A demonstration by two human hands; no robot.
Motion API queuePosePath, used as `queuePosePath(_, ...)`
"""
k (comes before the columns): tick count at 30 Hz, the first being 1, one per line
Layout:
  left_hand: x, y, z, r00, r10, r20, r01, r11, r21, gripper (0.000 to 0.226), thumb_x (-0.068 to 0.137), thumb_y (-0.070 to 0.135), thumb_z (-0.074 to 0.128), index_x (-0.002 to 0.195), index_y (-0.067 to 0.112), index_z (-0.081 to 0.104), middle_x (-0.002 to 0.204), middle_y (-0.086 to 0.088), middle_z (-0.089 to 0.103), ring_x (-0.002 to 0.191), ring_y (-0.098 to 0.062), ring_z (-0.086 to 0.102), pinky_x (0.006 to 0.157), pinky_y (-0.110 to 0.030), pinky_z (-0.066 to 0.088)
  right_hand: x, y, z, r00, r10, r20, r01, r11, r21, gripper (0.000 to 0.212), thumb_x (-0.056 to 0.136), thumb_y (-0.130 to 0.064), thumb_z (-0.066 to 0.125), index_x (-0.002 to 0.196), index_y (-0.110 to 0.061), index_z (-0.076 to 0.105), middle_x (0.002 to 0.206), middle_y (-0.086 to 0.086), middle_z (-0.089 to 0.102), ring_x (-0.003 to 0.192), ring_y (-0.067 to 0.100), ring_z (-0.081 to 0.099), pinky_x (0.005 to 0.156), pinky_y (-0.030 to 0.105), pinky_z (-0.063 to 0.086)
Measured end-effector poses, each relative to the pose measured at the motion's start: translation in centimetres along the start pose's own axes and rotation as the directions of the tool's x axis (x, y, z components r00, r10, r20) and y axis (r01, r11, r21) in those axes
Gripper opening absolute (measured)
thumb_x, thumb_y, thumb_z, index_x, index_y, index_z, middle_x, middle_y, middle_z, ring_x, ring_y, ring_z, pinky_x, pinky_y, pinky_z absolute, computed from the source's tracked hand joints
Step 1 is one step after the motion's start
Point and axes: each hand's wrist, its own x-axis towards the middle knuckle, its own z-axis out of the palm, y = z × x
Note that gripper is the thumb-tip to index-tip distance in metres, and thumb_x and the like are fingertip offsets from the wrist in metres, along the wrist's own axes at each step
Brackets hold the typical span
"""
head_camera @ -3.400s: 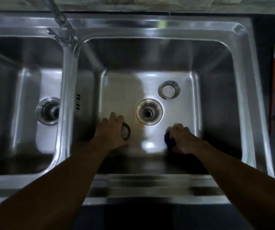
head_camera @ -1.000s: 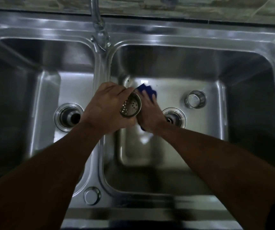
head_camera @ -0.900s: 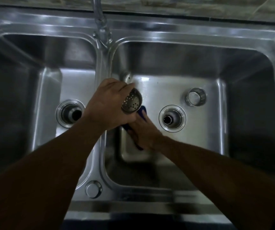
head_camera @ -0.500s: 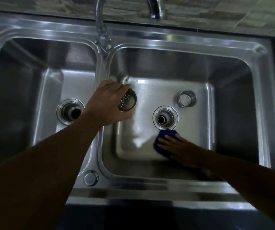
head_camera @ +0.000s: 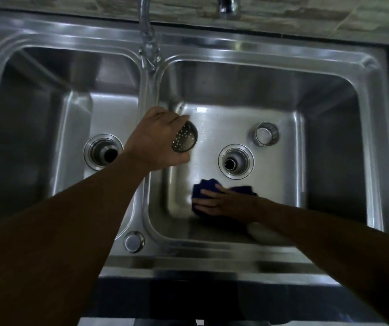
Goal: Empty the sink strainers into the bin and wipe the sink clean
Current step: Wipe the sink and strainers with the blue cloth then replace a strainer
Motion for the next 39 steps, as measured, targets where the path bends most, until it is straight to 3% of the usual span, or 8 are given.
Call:
queuePosePath(6, -0.9, 1.0, -0.2, 0.996, -0.09, 0.014, 0.091, 0.993, -0.076, 0.088, 0.067, 0.06, 0.071, 0.138, 0.009, 0.057, 0.123, -0.007, 0.069, 0.115, -0.026, 0.062, 0.115, -0.032, 0.027, 4.9, -1.2, -6.6, 0.993, 0.027, -0.114, 0.037, 0.85, 0.525, 0.05, 0.097, -0.011, 0.06, 0.147, -0.009, 0.049, 0.16, 0.01, 0.035, 0.151, 0.029, 0.028, 0.119, 0.046, 0.028)
queuePosePath(8, -1.2, 1.5, -0.3, 0.991, -0.131, -0.006, 0.129, 0.982, -0.142, 0.087, 0.064, 0.06, 0.068, 0.135, 0.01, 0.059, 0.12, -0.006, 0.07, 0.114, -0.026, 0.062, 0.114, -0.033, 0.028, 3.3, -1.5, -7.2, 0.919, 0.365, -0.147, -0.091, 0.561, 0.823, 0.057, 0.079, 0.004, 0.071, 0.135, -0.008, 0.063, 0.147, 0.013, 0.054, 0.134, 0.025, 0.052, 0.112, 0.036, 0.04)
queuePosePath(10, -1.3, 1.7, -0.4, 0.988, -0.147, 0.043, 0.153, 0.969, -0.192, 0.086, 0.062, 0.061, 0.067, 0.134, 0.015, 0.058, 0.12, -0.003, 0.069, 0.116, -0.025, 0.061, 0.117, -0.036, 0.029, 1.6, -1.5, -7.4, 0.735, 0.677, 0.034, -0.093, 0.051, 0.994, 0.06, 0.076, 0.009, 0.068, 0.13, -0.017, 0.067, 0.132, 0.01, 0.066, 0.114, 0.023, 0.065, 0.1, 0.033, 0.051)
queuePosePath(13, -1.1, 1.8, -0.6, 0.977, -0.116, 0.181, 0.154, 0.965, -0.213, 0.083, 0.063, 0.068, 0.065, 0.134, 0.026, 0.053, 0.121, 0.006, 0.067, 0.117, -0.018, 0.059, 0.12, -0.039, 0.023, -0.2, -0.6, -7.6, 0.649, 0.691, 0.318, 0.28, -0.606, 0.745, 0.045, 0.088, 0.001, 0.053, 0.129, -0.014, 0.064, 0.126, 0.031, 0.063, 0.101, 0.037, 0.065, 0.091, 0.045, 0.052)
queuePosePath(15, -1.1, 2.2, -0.5, 0.965, -0.105, 0.241, 0.164, 0.956, -0.243, 0.082, 0.066, 0.07, 0.068, 0.134, 0.029, 0.051, 0.123, 0.009, 0.067, 0.118, -0.018, 0.058, 0.12, -0.041, 0.024, -0.9, 0.3, -8.5, 0.717, 0.607, 0.342, 0.441, -0.776, 0.451, 0.045, 0.085, -0.007, 0.049, 0.129, -0.007, 0.06, 0.123, 0.034, 0.06, 0.098, 0.041, 0.061, 0.094, 0.052, 0.047)
queuePosePath(20, -0.2, 3.6, -1.0, 0.944, -0.076, 0.322, 0.229, 0.853, -0.47, 0.071, 0.071, 0.057, 0.08, 0.13, 0.028, 0.053, 0.12, 0.008, 0.066, 0.112, -0.017, 0.062, 0.099, -0.043, 0.051, 1.3, 0.5, -11.9, 0.722, 0.578, 0.381, 0.494, -0.816, 0.302, 0.029, 0.081, -0.031, 0.063, 0.097, -0.009, 0.075, 0.098, 0.014, 0.068, 0.08, 0.031, 0.068, 0.083, 0.042, 0.056)
queuePosePath(28, 1.0, 4.4, 0.3, 0.905, -0.072, 0.42, 0.267, 0.864, -0.427, 0.079, 0.073, 0.053, 0.081, 0.14, 0.028, 0.046, 0.131, 0.002, 0.061, 0.118, -0.016, 0.056, 0.1, -0.035, 0.049, 0.5, 0.4, -9.4, 0.688, 0.544, 0.481, 0.497, -0.835, 0.235, 0.044, 0.093, -0.041, 0.062, 0.119, -0.007, 0.072, 0.119, 0.019, 0.07, 0.106, 0.036, 0.064, 0.11, 0.053, 0.042)
queuePosePath(39, 4.0, 5.6, 4.8, 0.871, -0.257, 0.418, 0.396, 0.872, -0.289, 0.074, 0.076, 0.044, 0.083, 0.136, 0.015, 0.049, 0.135, -0.008, 0.057, 0.125, -0.03, 0.055, 0.105, -0.042, 0.047, -3.9, 2.2, -3.7, 0.632, 0.557, 0.539, 0.304, -0.818, 0.489, 0.032, 0.096, -0.033, 0.062, 0.122, -0.016, 0.068, 0.116, 0.016, 0.074, 0.108, 0.036, 0.069, 0.093, 0.05, 0.054)
